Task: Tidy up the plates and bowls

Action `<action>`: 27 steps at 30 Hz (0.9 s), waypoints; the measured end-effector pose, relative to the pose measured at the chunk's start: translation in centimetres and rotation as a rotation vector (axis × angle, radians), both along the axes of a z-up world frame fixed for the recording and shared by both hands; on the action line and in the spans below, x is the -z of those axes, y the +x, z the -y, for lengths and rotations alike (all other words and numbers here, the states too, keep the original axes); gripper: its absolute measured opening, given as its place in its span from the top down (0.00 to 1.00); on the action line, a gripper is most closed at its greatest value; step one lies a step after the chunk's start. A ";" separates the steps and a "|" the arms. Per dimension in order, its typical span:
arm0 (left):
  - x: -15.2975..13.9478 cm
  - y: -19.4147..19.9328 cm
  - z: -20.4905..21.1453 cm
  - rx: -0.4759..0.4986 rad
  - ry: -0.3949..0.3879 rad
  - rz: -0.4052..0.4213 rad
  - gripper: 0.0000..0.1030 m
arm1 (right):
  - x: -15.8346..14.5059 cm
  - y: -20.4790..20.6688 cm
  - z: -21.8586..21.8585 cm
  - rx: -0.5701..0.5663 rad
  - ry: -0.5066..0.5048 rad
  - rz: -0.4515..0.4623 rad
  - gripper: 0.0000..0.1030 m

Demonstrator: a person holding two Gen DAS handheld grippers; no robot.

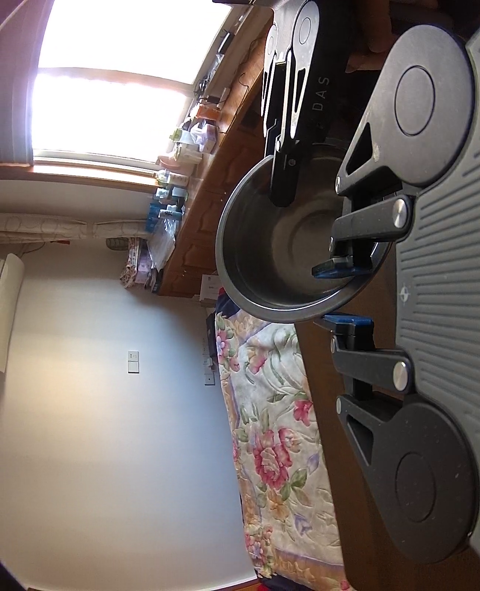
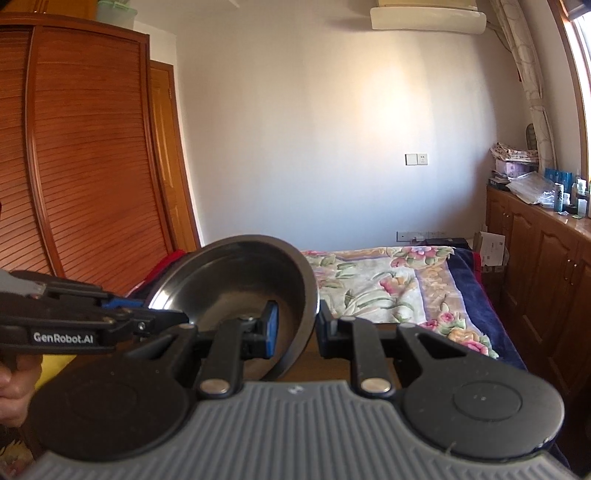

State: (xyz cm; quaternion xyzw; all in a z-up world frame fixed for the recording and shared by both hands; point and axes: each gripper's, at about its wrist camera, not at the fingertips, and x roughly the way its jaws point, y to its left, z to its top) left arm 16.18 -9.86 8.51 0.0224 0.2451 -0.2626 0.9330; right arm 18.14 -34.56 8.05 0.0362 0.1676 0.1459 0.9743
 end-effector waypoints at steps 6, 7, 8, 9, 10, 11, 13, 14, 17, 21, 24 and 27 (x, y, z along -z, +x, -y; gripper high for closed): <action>1.3 -1.5 -1.4 -0.014 -0.025 -0.016 0.79 | 1.0 -1.2 -0.7 -0.018 0.015 -0.007 0.78; 1.6 -1.8 -1.6 -0.018 -0.027 -0.020 0.79 | 1.2 -1.4 -0.8 -0.021 0.019 -0.009 0.78; 1.9 -2.1 -1.8 -0.021 -0.029 -0.022 0.79 | 1.5 -1.6 -1.0 -0.024 0.021 -0.012 0.78; 2.2 -2.4 -1.9 -0.024 -0.033 -0.026 0.79 | 1.8 -1.8 -1.1 -0.025 0.023 -0.014 0.78; 2.5 -2.7 -2.2 -0.026 -0.035 -0.028 0.79 | 2.0 -2.1 -1.3 -0.027 0.023 -0.016 0.78; 2.9 -3.0 -2.4 -0.029 -0.040 -0.029 0.79 | 2.3 -2.4 -1.4 -0.030 0.025 -0.019 0.78; 3.7 -3.4 -2.8 -0.032 -0.050 -0.030 0.79 | 3.0 -2.7 -1.7 -0.034 0.033 -0.026 0.78; 4.2 -3.6 -3.1 -0.034 -0.060 -0.032 0.79 | 3.5 -2.7 -1.7 -0.034 0.038 -0.031 0.78; 5.9 -3.6 -3.5 -0.045 -0.080 -0.056 0.79 | 5.1 -2.9 -2.0 -0.032 0.073 -0.046 0.78; 8.0 -4.0 -4.1 -0.061 -0.074 -0.074 0.80 | 7.2 -3.3 -2.4 -0.038 0.125 -0.071 0.78; 9.0 -4.2 -4.4 -0.070 -0.085 -0.087 0.80 | 8.1 -3.5 -2.7 -0.040 0.144 -0.081 0.78; 9.6 -4.7 -4.5 -0.083 -0.084 -0.082 0.80 | 8.7 -3.9 -3.2 -0.042 0.143 -0.088 0.78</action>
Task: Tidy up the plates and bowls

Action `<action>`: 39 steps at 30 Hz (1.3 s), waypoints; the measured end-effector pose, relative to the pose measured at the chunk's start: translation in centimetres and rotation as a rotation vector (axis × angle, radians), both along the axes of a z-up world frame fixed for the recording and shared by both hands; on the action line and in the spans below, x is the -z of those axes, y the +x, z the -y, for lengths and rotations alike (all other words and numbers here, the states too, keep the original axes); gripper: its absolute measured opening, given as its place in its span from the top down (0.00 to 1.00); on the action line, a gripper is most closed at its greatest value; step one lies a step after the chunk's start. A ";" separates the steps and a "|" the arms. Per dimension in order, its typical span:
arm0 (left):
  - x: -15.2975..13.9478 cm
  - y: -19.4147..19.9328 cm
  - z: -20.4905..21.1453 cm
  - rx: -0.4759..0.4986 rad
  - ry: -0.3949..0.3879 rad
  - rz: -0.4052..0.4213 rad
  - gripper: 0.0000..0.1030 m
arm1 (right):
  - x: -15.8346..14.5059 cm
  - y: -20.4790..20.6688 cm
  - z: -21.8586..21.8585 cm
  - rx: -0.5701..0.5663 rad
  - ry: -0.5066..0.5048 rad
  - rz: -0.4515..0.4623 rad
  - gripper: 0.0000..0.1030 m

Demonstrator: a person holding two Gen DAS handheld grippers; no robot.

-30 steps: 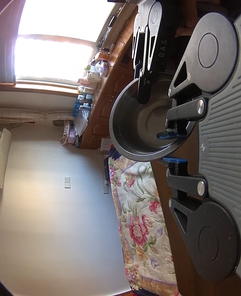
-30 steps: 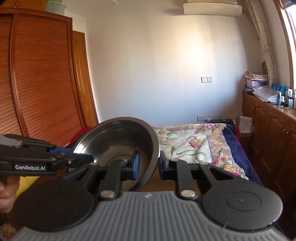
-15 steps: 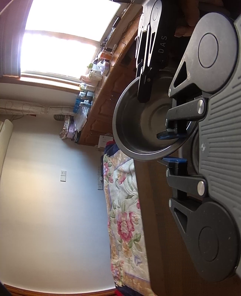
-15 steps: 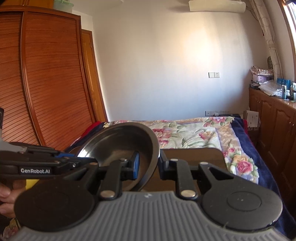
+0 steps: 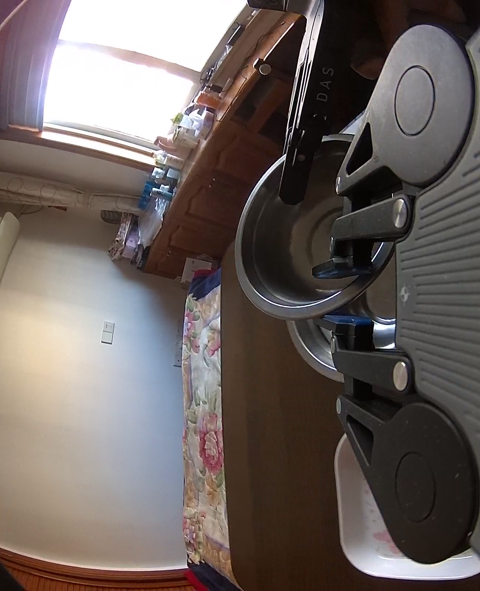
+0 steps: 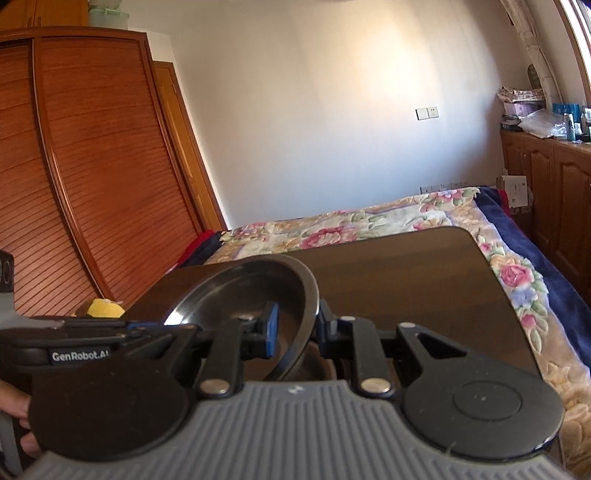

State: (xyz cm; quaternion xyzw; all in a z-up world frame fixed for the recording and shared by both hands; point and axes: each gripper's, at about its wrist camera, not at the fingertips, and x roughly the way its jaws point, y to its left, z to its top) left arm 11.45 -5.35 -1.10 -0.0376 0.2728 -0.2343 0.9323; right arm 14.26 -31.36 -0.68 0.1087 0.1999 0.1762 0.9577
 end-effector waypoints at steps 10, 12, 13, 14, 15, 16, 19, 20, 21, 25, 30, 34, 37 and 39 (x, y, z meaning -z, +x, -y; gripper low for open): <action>2.2 -0.2 0.6 -0.029 0.091 0.012 0.80 | 2.0 -0.2 -1.6 0.034 -0.062 -0.008 0.78; 2.7 0.2 0.5 -0.033 0.099 -0.001 0.80 | 2.2 0.0 -1.8 0.038 -0.069 -0.014 0.78; 3.0 0.3 0.6 -0.035 0.106 -0.004 0.80 | 2.3 0.0 -1.8 0.038 -0.074 -0.017 0.78; 3.3 0.4 0.6 -0.038 0.118 -0.005 0.80 | 2.3 0.0 -2.0 0.040 -0.081 -0.018 0.78; 3.5 0.2 0.7 -0.039 0.133 -0.004 0.80 | 2.4 -0.1 -2.1 0.043 -0.094 -0.017 0.78; 3.6 0.2 0.8 -0.038 0.141 0.002 0.80 | 2.4 -0.1 -2.2 0.045 -0.105 -0.016 0.78; 4.1 0.4 0.8 -0.040 0.145 -0.010 0.80 | 2.6 -0.2 -2.5 0.053 -0.123 -0.021 0.78; 4.3 0.5 0.8 -0.040 0.147 -0.008 0.80 | 2.7 -0.1 -2.5 0.055 -0.127 -0.023 0.78; 4.3 0.5 0.8 -0.040 0.152 -0.002 0.80 | 2.8 0.0 -2.6 0.059 -0.133 -0.025 0.78; 4.3 0.6 0.7 -0.055 0.153 0.004 0.80 | 2.7 0.1 -3.1 0.077 -0.174 -0.014 0.79; 3.9 0.1 0.4 -0.076 0.139 0.023 0.80 | 2.5 0.0 -3.6 0.084 -0.223 0.009 0.79; 3.3 -1.0 -0.1 -0.080 0.122 0.050 0.80 | 2.3 -0.3 -3.4 0.089 -0.222 0.027 0.79; 3.0 -1.5 -0.3 -0.087 0.115 0.079 0.78 | 2.2 -0.9 -3.1 0.097 -0.210 0.048 0.79; 2.9 -1.6 -0.4 -0.092 0.113 0.099 0.71 | 2.0 -1.3 -2.9 0.107 -0.199 0.063 0.79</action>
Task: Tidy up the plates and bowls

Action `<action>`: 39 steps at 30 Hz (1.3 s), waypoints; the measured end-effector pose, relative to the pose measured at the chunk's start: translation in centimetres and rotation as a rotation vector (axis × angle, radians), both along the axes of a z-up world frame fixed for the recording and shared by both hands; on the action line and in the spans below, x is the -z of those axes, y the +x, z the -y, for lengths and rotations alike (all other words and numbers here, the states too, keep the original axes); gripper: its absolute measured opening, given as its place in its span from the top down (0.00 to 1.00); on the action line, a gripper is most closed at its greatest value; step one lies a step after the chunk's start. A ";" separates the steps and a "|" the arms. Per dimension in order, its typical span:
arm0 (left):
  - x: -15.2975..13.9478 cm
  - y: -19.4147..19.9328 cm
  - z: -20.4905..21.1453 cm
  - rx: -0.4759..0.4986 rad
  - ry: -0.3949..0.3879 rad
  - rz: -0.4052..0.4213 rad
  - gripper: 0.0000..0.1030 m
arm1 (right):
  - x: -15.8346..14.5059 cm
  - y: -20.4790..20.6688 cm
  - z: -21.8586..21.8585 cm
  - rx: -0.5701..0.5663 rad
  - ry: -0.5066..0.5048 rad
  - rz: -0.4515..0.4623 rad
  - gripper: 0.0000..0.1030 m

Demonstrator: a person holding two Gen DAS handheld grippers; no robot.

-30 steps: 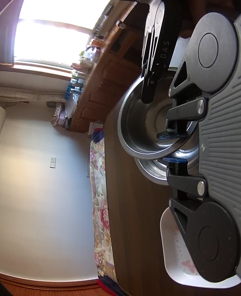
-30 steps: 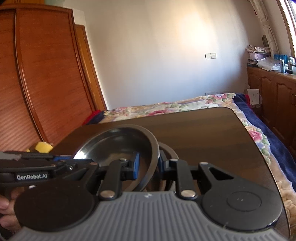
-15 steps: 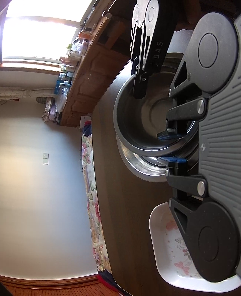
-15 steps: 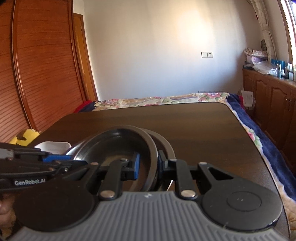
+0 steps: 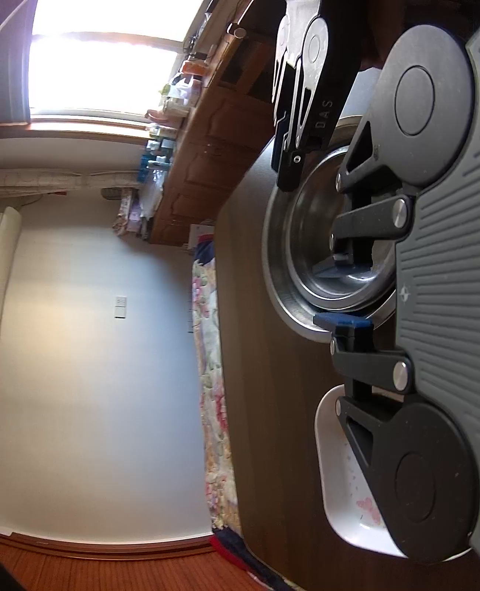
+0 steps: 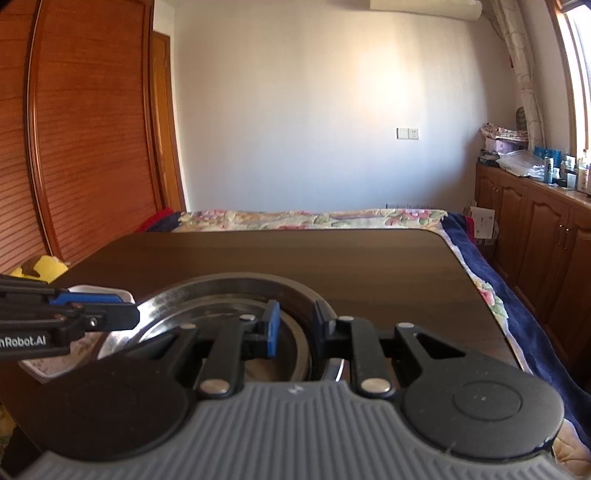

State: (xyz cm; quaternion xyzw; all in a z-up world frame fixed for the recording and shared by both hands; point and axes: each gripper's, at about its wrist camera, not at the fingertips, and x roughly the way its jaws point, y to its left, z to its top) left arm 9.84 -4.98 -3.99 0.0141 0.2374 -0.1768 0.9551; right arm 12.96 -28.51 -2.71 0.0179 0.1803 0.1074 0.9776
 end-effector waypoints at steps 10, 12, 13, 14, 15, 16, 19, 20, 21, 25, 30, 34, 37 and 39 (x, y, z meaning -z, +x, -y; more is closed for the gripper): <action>0.6 -0.6 -0.2 -0.025 -0.025 0.084 0.18 | 0.3 -1.3 1.4 0.029 0.050 0.040 0.56; 0.9 -0.5 0.0 -0.028 -0.024 0.090 0.16 | 0.6 -1.1 1.5 0.034 0.049 0.043 0.51; 1.0 -0.4 0.0 -0.031 -0.023 0.090 0.16 | 0.8 -1.0 1.5 0.033 0.047 0.041 0.50; 1.2 -0.3 0.1 -0.034 -0.020 0.090 0.16 | 0.9 -0.8 1.5 0.034 0.046 0.041 0.48; 1.4 -0.2 0.2 -0.036 -0.017 0.090 0.16 | 1.1 -0.6 1.5 0.035 0.043 0.045 0.47; 1.7 -0.2 0.2 -0.038 -0.012 0.088 0.16 | 1.2 -0.4 1.4 0.036 0.040 0.052 0.46; 2.3 0.1 0.3 -0.040 0.003 0.075 0.16 | 1.7 -0.1 1.5 0.032 0.032 0.058 0.39; 2.5 0.1 0.3 -0.041 0.005 0.072 0.16 | 1.9 0.2 1.5 0.029 0.038 0.056 0.38; 2.7 0.1 0.3 -0.043 0.004 0.067 0.17 | 2.0 0.2 1.6 0.027 0.043 0.054 0.38; 2.9 0.2 0.2 -0.042 -0.001 0.050 0.27 | 2.3 0.5 1.6 0.023 0.050 0.043 0.37; 3.4 0.2 0.2 -0.030 -0.020 0.010 0.47 | 2.4 0.8 1.8 0.015 0.068 0.025 0.37; 3.8 0.3 0.1 -0.039 -0.023 -0.013 0.57 | 2.5 0.8 1.5 0.007 0.057 0.016 0.37; 3.9 0.3 0.2 -0.038 -0.030 -0.016 0.61 | 2.5 0.7 1.5 0.004 0.063 0.009 0.38; 3.9 0.2 0.3 -0.038 -0.025 -0.012 0.63 | 2.5 0.8 1.6 0.000 0.073 0.003 0.40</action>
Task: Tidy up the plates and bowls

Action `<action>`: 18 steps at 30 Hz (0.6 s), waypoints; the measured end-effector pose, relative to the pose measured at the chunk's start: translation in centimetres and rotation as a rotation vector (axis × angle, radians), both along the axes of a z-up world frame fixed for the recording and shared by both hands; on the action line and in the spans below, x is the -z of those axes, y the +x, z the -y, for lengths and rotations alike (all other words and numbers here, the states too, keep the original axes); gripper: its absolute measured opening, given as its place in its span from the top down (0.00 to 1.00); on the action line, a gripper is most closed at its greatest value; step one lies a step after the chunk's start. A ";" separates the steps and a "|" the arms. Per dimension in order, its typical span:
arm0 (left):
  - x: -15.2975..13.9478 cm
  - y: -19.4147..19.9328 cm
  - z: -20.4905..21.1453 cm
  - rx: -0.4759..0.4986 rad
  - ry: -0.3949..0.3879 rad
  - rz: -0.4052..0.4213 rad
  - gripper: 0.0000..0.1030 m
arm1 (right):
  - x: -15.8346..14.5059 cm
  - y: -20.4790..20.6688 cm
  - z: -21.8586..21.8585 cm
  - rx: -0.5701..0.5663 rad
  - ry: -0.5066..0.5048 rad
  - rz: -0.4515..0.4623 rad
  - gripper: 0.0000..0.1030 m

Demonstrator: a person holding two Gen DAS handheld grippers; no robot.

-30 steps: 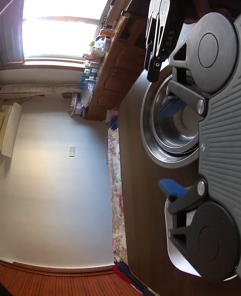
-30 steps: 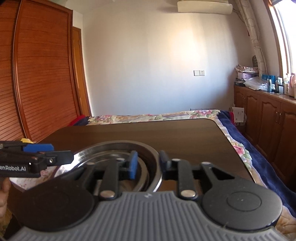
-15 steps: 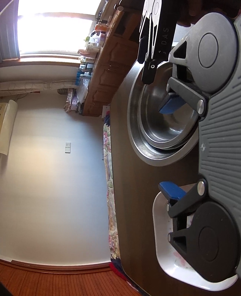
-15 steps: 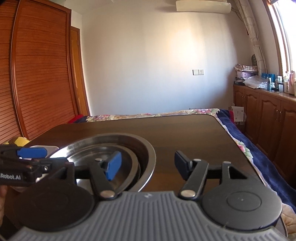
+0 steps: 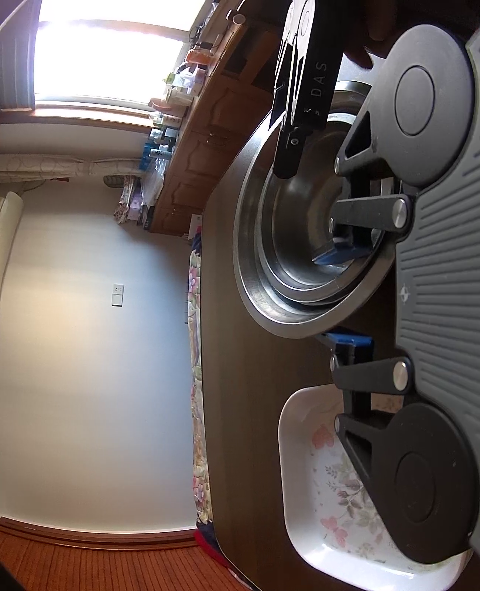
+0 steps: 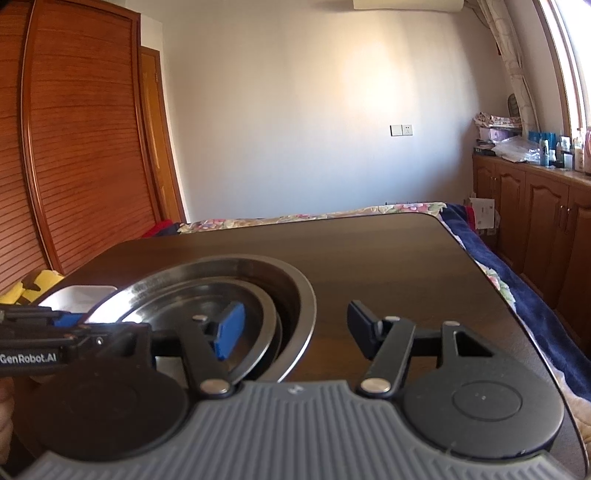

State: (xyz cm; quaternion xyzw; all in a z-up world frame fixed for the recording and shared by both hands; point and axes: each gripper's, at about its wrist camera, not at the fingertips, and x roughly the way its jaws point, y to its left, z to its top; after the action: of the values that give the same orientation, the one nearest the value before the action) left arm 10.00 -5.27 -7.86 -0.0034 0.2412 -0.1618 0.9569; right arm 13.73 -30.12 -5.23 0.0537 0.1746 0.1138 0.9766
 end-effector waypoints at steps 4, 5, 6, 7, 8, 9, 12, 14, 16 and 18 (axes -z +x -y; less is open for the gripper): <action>0.0 -0.1 0.1 -0.001 0.001 0.001 0.63 | 0.1 0.3 0.1 -0.007 0.001 -0.011 0.53; 0.0 -0.1 0.1 -0.001 0.000 0.001 0.63 | 0.1 0.3 0.0 -0.009 0.000 -0.013 0.54; 0.0 -0.1 0.1 -0.002 0.000 0.001 0.63 | 0.1 0.3 0.0 -0.009 -0.003 -0.013 0.54; 0.0 -0.1 0.1 -0.001 0.001 0.001 0.63 | 0.1 0.3 -0.1 -0.009 -0.005 -0.011 0.55; 0.1 -0.1 0.1 -0.002 0.001 0.002 0.63 | 0.0 0.3 -0.1 -0.011 -0.008 -0.010 0.56; 0.1 -0.1 0.1 -0.002 -0.001 0.002 0.63 | 0.1 0.3 -0.1 -0.012 -0.008 -0.009 0.56; -0.1 0.0 0.2 -0.002 -0.003 0.004 0.63 | 0.1 0.3 -0.2 -0.023 -0.014 -0.009 0.62; -0.2 0.1 0.3 0.000 -0.003 0.003 0.63 | 0.0 0.4 -0.4 -0.029 -0.022 -0.010 0.66; -0.2 0.1 0.3 0.000 -0.004 0.003 0.63 | 0.0 0.4 -0.4 -0.029 -0.027 -0.010 0.67; -0.1 0.1 0.2 0.001 -0.003 0.003 0.63 | -0.1 0.4 -0.4 -0.029 -0.023 -0.012 0.67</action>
State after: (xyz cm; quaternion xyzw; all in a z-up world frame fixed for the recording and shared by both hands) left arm 10.13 -5.43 -7.73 -0.0046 0.2395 -0.1625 0.9572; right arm 14.14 -29.71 -5.15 0.0405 0.1823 0.1255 0.9744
